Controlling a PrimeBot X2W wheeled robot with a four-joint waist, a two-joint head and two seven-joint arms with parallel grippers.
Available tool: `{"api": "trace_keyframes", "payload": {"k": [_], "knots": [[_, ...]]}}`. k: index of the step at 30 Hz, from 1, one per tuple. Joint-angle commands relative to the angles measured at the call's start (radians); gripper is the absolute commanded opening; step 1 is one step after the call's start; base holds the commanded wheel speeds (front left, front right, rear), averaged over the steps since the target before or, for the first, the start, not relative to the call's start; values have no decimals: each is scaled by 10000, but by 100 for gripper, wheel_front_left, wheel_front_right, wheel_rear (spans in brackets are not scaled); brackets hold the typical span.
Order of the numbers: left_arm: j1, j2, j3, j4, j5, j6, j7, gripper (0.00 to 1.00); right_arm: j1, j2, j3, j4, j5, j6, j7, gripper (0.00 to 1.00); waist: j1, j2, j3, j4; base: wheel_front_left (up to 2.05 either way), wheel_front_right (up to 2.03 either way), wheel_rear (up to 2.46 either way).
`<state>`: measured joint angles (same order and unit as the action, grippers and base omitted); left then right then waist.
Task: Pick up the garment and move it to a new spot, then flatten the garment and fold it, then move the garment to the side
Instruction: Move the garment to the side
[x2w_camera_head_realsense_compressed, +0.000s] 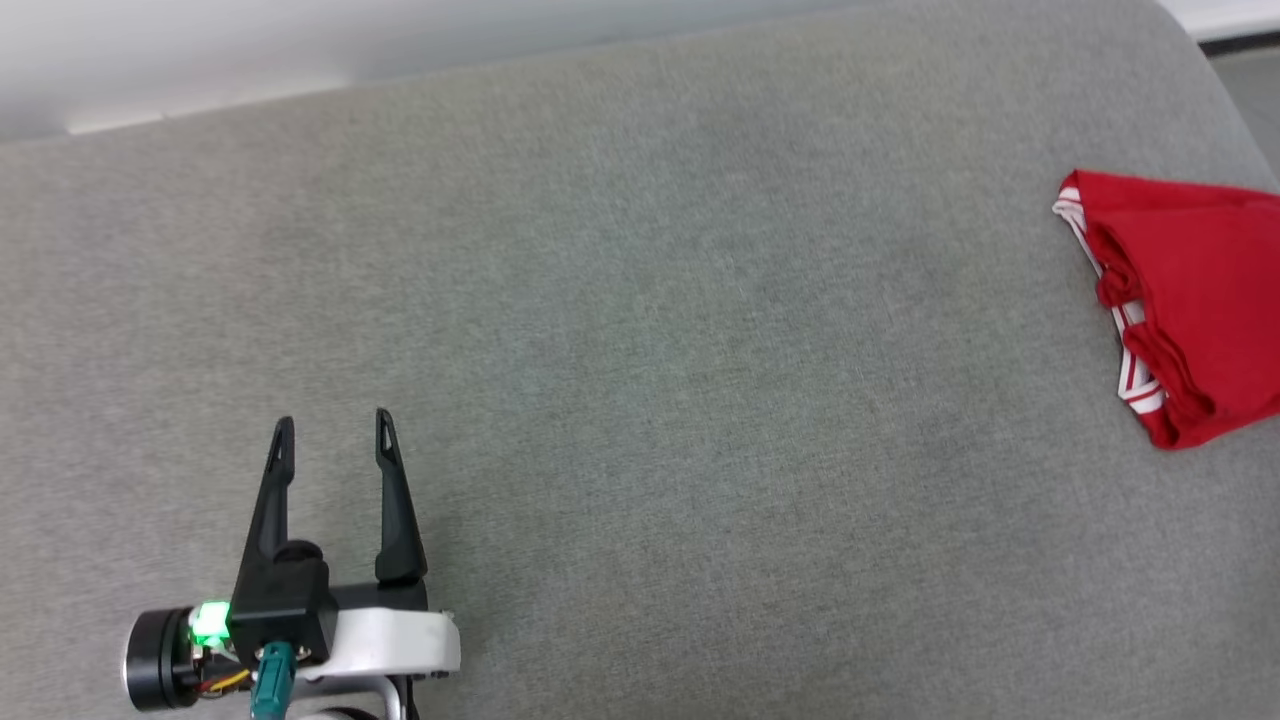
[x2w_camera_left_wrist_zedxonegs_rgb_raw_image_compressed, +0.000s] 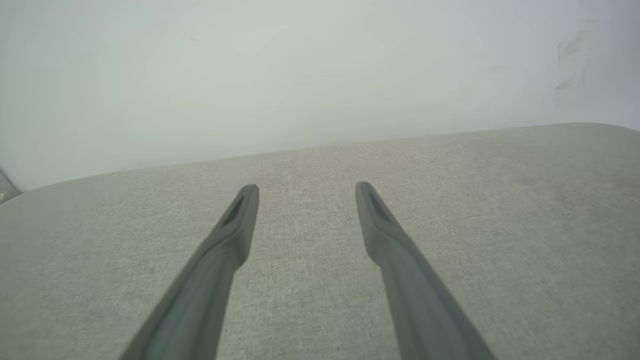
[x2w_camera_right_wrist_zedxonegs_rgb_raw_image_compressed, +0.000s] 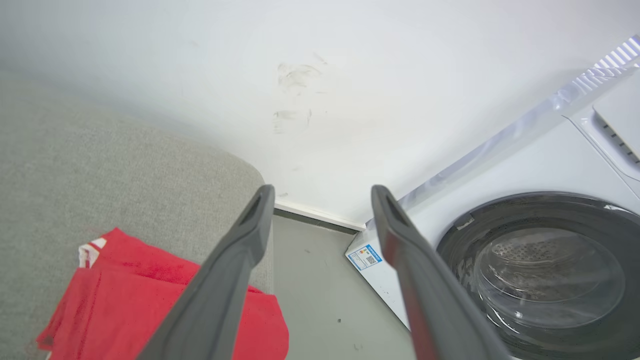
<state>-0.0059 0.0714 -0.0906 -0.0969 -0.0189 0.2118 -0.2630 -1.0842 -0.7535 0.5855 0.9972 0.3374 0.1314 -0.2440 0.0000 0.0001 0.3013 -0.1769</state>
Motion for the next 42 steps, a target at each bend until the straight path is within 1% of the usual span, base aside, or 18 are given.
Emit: {"api": "trace_keyframes", "payload": {"k": [1,2,3,5,7,10,13,16,20,30,36,42], "knots": [[154,-22,-2,-15,-10,51,-23,100,21,229,-232,-187,-64,-15,-103,100,0,-1,-381,228,0,0,0],[238,-29,-8,-17,-24,58,-23,100,108,395,-613,-410,-190,-15,-178,100,0,-1,-488,280,0,0,0],[301,-35,-18,-22,-35,63,-23,100,160,512,-1108,-917,-365,-15,-199,100,0,-1,-587,345,0,0,0],[425,-51,-25,-48,-39,65,-23,100,690,900,-2208,-2229,-692,-15,-197,100,0,-1,-743,480,0,0,0],[547,-59,-28,-48,-41,58,-23,100,1551,1444,-3156,-3556,-1166,-12,-197,100,0,-1,-915,615,0,0,0],[719,-71,-29,-3,-41,46,-23,100,2679,2308,-4139,-5482,-1761,-13,-202,100,0,-1,-1147,826,0,0,0],[852,-82,37,55,-72,11,-23,100,3953,3155,-4451,-6731,-2056,-13,-202,100,0,-1,-1357,1017,0,0,0],[993,-98,89,122,-100,-10,-23,100,4961,3910,-4528,-7588,-2110,-13,-203,100,0,-1,-1578,1194,0,0,0],[1069,-128,55,226,-143,-76,-23,100,6245,4574,-4568,-8215,-2141,-13,-204,100,0,-1,-1809,1433,0,0,0],[1382,-162,115,473,-160,-256,-23,100,9237,5906,-5277,-8747,-2184,-14,-205,100,0,-1,-2349,1771,0,0,0],[1691,-170,258,538,-161,-364,-23,100,10614,6425,-5620,-9216,-2305,-12,-207,100,0,-1,-2708,1734,0,0,0],[1967,-174,303,634,-184,-619,-23,100,11469,6669,-5883,-9564,-2228,-12,-206,100,0,-1,-2931,1749,0,0,0]]}}
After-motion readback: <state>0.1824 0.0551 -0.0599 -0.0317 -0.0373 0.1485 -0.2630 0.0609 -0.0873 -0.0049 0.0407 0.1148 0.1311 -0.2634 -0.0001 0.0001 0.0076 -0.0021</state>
